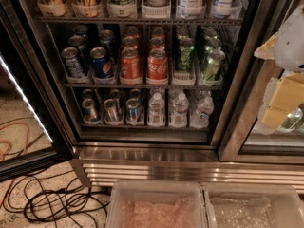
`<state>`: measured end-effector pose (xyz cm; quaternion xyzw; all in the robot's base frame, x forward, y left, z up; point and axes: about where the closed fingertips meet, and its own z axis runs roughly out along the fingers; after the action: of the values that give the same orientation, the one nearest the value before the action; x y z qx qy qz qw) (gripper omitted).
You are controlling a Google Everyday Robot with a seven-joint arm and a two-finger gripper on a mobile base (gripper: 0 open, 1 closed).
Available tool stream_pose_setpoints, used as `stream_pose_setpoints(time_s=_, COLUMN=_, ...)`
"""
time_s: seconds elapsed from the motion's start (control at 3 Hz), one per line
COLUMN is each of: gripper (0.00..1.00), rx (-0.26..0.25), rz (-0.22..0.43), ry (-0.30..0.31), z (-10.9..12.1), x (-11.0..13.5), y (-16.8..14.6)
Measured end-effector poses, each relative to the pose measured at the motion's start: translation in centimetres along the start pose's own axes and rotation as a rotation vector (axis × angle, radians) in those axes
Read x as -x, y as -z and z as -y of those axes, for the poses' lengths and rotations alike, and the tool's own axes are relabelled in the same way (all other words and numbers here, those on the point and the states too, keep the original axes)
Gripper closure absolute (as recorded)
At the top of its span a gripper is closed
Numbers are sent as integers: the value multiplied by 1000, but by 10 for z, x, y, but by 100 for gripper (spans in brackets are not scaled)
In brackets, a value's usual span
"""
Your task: Pick water bottle from bottom shelf of fridge
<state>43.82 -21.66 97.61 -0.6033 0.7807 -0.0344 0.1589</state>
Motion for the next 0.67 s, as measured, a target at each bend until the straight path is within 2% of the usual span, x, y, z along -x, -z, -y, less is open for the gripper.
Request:
stream_pose_setpoints(time_s=0.33, gripper=0, rx=0, rz=0, ry=0, z=0, x=0, y=0)
stream_pose_setpoints(time_s=0.67, gripper=0, rx=1, rz=-9, ry=-54, z=-15, x=-7, y=-19)
